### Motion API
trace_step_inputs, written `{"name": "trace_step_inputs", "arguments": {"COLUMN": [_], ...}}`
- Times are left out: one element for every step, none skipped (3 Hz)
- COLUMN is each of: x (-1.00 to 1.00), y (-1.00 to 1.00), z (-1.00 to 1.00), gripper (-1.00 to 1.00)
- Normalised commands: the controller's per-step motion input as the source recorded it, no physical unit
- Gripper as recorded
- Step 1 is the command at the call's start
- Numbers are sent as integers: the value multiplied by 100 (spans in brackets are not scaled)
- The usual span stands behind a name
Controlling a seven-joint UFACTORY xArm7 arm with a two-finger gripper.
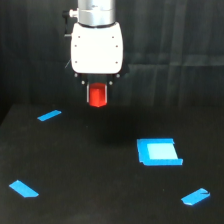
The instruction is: Pick up the red object from the table
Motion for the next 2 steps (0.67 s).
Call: {"name": "trace_step_inputs", "arguments": {"x": [-2, -3], "y": [12, -4], "z": [52, 40], "gripper": [-100, -100]}}
